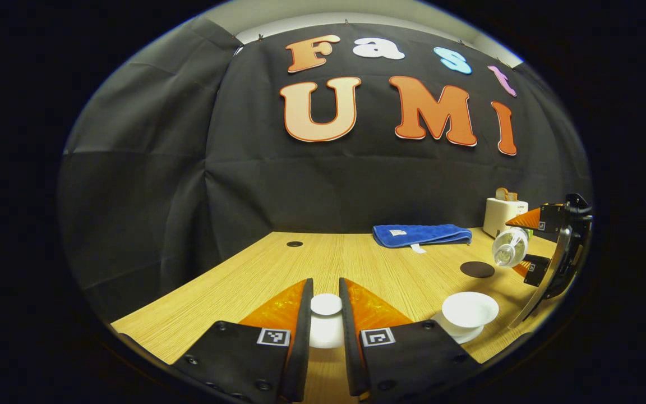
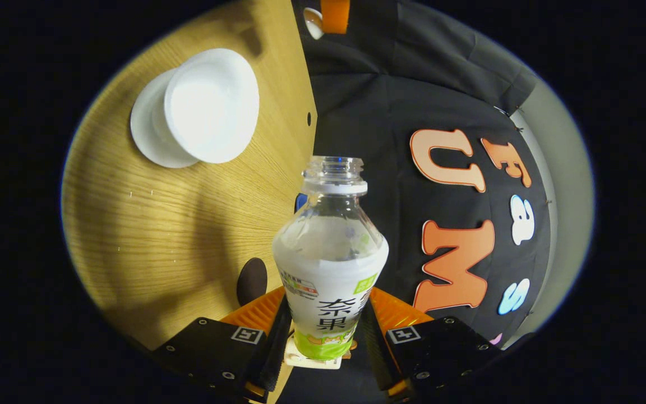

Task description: Open the teacup lid with one hand, grasp the water bottle and pour water into the teacup with the other hand; after pouring, place the water bottle on the coaster and then close the teacup lid.

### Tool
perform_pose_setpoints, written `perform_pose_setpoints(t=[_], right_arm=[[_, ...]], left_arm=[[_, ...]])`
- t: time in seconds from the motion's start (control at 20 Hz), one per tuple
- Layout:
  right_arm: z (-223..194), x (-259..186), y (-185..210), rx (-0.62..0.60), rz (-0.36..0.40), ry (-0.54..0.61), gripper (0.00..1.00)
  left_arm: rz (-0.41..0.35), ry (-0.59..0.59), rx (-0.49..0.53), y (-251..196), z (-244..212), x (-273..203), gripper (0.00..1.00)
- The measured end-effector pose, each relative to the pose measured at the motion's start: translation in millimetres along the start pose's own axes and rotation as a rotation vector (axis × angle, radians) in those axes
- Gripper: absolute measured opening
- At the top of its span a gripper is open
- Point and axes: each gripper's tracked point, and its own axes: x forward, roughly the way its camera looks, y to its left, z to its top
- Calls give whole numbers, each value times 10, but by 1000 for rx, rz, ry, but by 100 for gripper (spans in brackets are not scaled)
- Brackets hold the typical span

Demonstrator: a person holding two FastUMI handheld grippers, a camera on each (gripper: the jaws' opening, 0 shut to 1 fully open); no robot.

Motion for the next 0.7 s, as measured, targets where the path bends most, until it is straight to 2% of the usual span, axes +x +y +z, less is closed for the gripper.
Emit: perform_pose_setpoints(t=[0.2, 0.65, 0.7], right_arm=[[36, 7, -147, -107, -77, -27, 66], [179, -29, -334, -160, -129, -73, 66], [188, -27, -354, -163, -133, -76, 63]], left_arm=[[0, -8, 5, 5, 23, -12, 32], [9, -15, 2, 74, 26, -105, 32], [8, -17, 1, 77, 28, -110, 32]])
